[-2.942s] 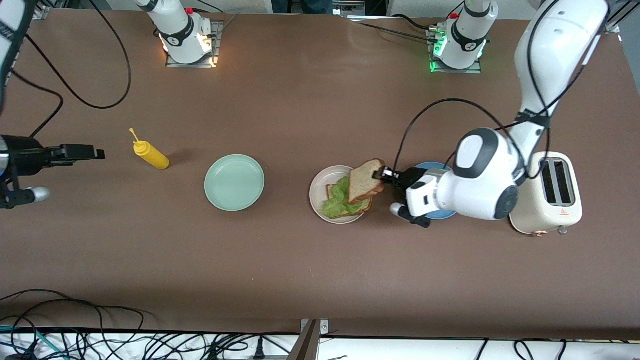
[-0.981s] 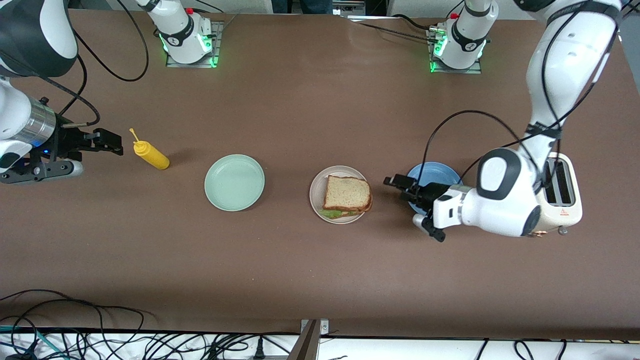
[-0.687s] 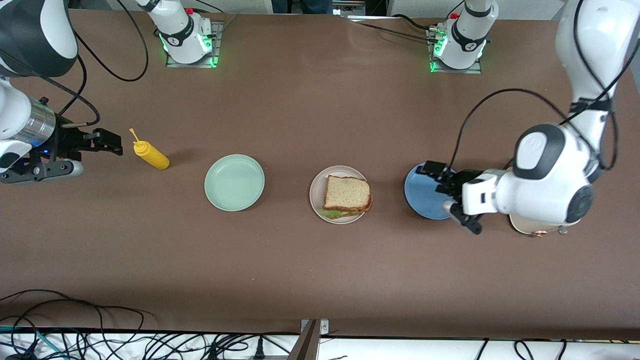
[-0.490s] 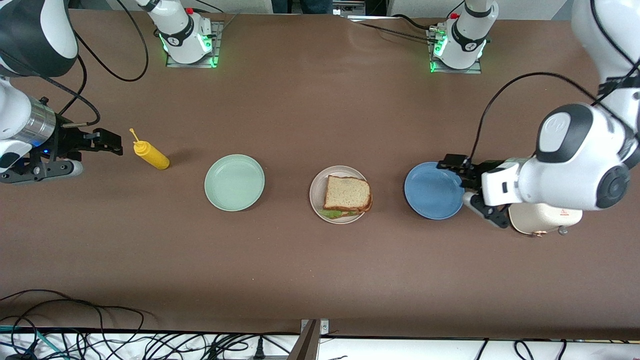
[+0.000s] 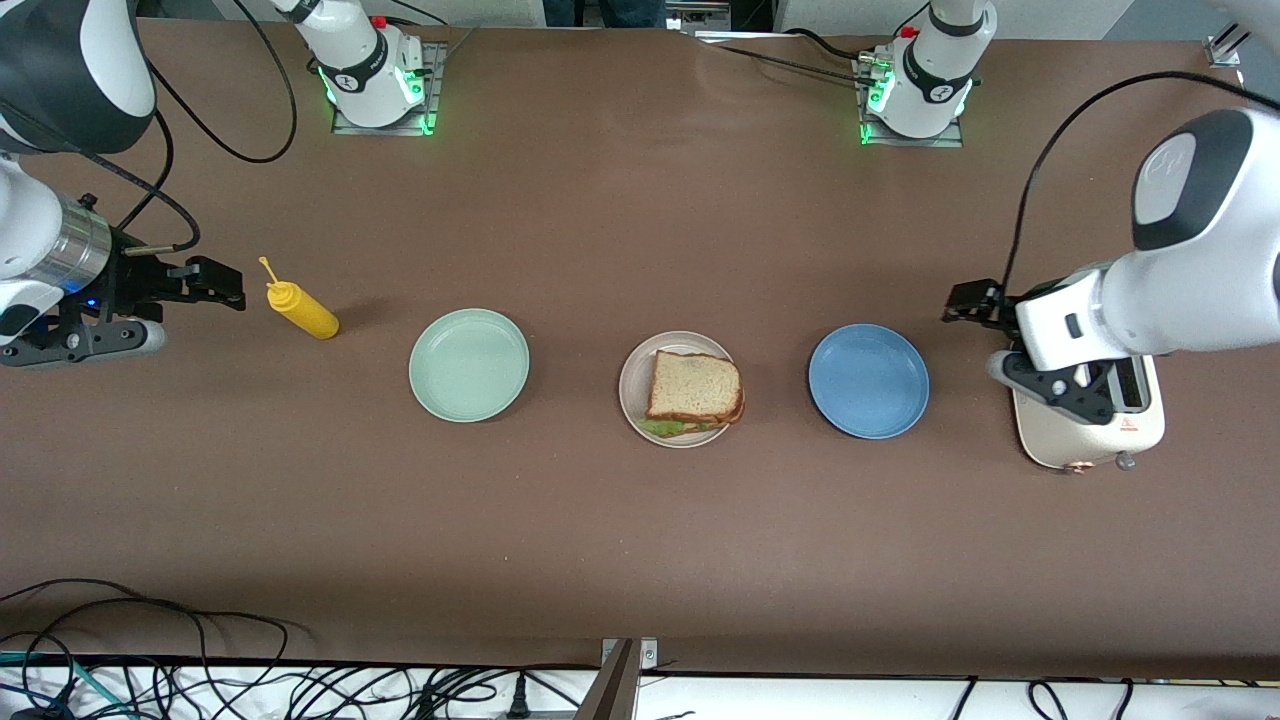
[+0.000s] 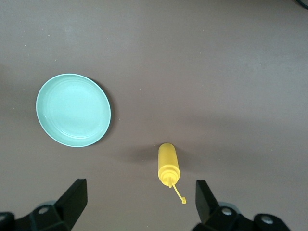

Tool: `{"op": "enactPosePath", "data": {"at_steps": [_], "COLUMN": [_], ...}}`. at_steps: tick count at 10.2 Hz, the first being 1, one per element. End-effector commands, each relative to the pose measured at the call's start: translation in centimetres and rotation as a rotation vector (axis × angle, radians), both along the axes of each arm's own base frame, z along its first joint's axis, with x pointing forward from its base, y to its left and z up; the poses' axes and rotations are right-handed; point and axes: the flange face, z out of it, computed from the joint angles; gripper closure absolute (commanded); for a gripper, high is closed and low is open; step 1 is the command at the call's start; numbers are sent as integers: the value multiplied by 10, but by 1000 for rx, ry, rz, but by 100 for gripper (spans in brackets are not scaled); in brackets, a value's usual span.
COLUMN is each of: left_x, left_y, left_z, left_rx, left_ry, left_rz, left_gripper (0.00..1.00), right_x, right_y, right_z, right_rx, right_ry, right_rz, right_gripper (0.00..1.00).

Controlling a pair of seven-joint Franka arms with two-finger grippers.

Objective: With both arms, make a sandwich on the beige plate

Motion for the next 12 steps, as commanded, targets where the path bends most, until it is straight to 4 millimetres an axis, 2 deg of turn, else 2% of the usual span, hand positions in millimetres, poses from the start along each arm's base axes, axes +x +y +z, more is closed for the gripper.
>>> {"op": "enactPosePath", "data": {"at_steps": [1, 2, 3, 6, 7, 9, 12], "left_x": [-22, -25, -36, -72, -72, -72, -74], "left_y": [11, 22, 24, 24, 27, 34, 31], "left_z": [43, 53, 64, 68, 61, 67, 73], "left_rx": [118, 91, 89, 69, 61, 58, 95], "left_ry": [-68, -90, -129, -123, -134, -155, -164], "left_rz": [84, 119, 132, 143, 153, 166, 185], "left_gripper": [0, 0, 0, 0, 0, 0, 0], "right_x": [-6, -6, -6, -6, -6, -6, -6], "right_y": [-1, -1, -1, -1, -1, -1, 0], "right_z": [4, 5, 5, 4, 4, 4, 5], "right_rx": [-9, -7, -7, -7, -7, -8, -10], "right_ry": [-8, -10, -10, -8, -8, -8, -12], "right_rz": [-9, -9, -9, -9, -9, -11, -24], "right_gripper": [0, 0, 0, 0, 0, 0, 0]}}
